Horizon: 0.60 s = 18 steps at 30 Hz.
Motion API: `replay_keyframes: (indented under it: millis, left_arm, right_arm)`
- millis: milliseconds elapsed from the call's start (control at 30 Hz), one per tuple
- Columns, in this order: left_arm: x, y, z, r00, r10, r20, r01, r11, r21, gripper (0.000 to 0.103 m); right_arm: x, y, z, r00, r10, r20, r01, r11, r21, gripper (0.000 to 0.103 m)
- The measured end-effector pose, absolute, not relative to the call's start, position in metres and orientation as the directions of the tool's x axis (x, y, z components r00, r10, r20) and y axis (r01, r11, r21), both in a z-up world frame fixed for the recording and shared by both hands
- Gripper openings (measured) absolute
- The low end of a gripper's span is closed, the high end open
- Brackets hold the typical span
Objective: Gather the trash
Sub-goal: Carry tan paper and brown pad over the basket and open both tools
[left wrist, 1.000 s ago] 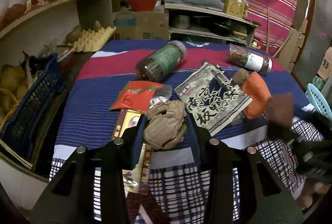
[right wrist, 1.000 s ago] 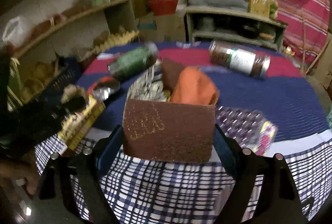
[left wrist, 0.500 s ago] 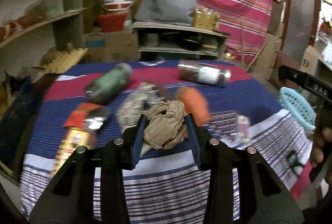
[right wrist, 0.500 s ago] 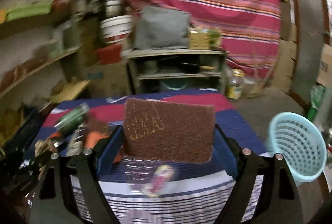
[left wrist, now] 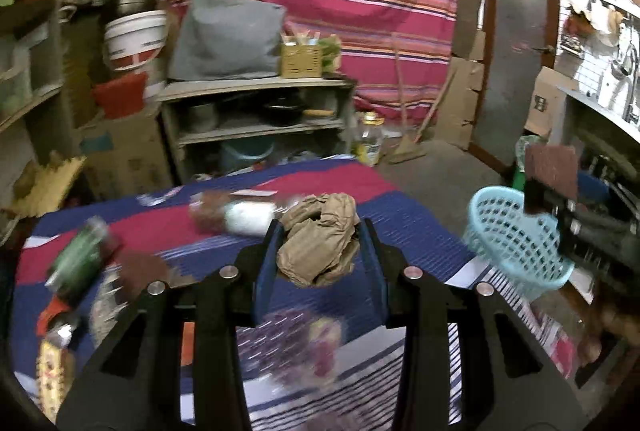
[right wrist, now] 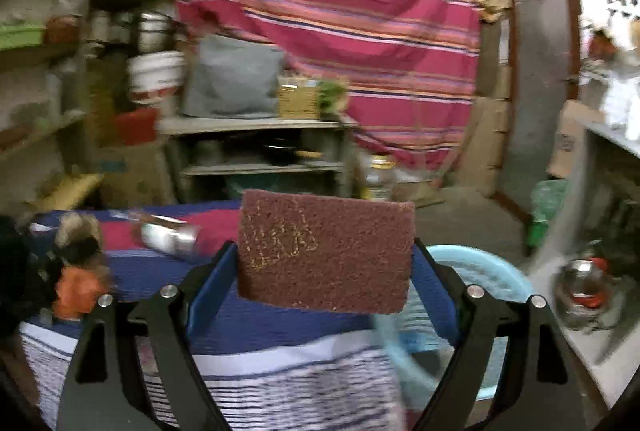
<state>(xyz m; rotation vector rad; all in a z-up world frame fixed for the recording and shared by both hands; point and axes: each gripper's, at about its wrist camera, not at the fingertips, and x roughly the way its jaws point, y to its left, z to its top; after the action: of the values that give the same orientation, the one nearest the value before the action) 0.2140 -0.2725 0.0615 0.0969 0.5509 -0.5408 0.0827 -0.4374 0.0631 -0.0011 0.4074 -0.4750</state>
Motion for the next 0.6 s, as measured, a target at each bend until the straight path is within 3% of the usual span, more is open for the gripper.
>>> replay_keyframes:
  millis: [233,367,600]
  left_arm:
    - [0.213,-0.366,0.05,0.648,-0.535,-0.542,0.596,0.799,-0.076,0.038]
    - [0.208,-0.41,0.044,0.591,-0.592,-0.548,0.635,0.76,-0.135,0.038]
    - [0.206,-0.472,0.019,0.525,-0.606,-0.598,0.687,0.716,-0.124,0.038]
  right_arm:
    - [0.041,-0.527,0.062,0.735,-0.546,-0.403,0.613,0.789,0.048,0.083]
    - [0.026,-0.547,0.065,0.706,-0.604,-0.369,0.663,0.747,0.045,0.083]
    - [0.02,-0.583,0.044,0.667,-0.608,-0.43,0.689,0.723,0.048,0.083]
